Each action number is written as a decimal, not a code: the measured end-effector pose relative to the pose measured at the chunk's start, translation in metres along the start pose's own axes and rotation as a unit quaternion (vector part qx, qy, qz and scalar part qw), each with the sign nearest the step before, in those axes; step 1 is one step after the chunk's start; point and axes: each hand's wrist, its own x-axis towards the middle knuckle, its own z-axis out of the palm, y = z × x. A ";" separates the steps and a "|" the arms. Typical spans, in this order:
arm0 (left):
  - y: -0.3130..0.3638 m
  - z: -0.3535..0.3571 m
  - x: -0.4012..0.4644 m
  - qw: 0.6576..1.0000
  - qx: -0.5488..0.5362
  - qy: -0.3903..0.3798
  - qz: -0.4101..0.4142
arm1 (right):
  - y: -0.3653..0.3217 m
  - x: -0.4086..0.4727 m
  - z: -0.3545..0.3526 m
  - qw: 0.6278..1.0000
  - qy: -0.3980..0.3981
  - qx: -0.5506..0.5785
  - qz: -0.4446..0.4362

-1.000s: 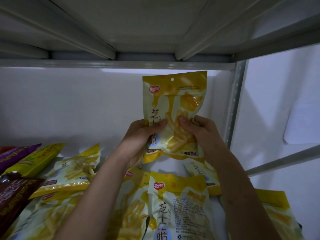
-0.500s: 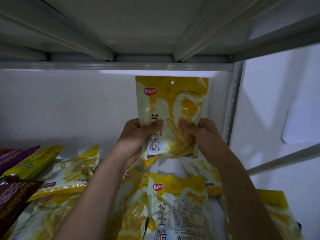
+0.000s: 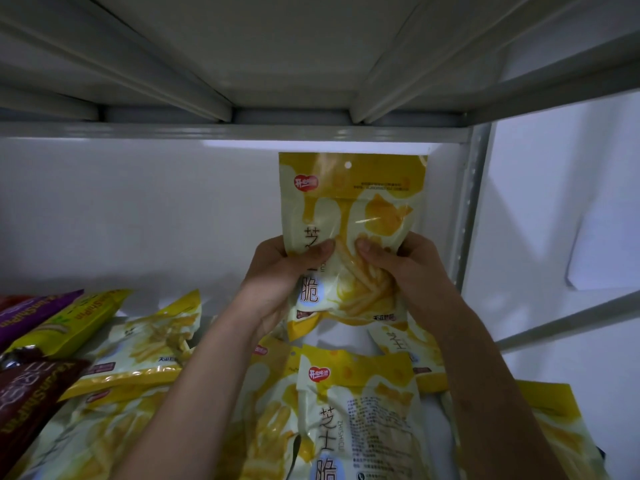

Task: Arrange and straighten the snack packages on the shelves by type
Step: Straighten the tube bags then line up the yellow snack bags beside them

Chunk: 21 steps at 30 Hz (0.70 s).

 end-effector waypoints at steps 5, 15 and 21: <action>-0.001 -0.001 0.000 0.999 0.032 0.006 0.000 | 0.001 0.000 0.002 1.000 -0.021 -0.016 0.008; 0.000 0.000 0.000 0.999 0.053 0.008 0.010 | 0.002 0.000 0.001 0.999 -0.012 -0.034 0.022; 0.001 -0.003 0.000 0.998 0.043 0.034 0.015 | 0.003 -0.002 0.001 0.995 -0.058 -0.077 0.034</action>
